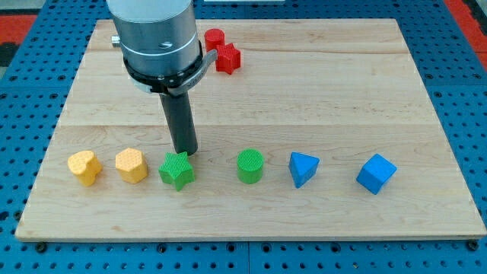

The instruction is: Place the red circle in between the green blocks

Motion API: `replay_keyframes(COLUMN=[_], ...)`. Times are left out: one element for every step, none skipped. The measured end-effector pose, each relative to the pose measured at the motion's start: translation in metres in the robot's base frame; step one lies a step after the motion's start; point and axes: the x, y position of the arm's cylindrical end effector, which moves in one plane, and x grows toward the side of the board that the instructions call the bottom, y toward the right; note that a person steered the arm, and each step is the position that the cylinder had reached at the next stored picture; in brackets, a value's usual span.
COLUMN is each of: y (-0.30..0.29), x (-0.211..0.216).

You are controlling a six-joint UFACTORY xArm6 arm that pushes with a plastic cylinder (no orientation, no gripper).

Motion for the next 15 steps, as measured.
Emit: replay_keyframes(y=[0.058, 0.159, 0.191, 0.177, 0.14, 0.13, 0.121, 0.11, 0.069, 0.047, 0.04, 0.038, 0.036, 0.011, -0.002], x=[-0.039, -0.055, -0.095, -0.147, -0.179, -0.182, -0.22, -0.269, -0.275, -0.248, -0.207, -0.192, -0.213, -0.229, -0.194])
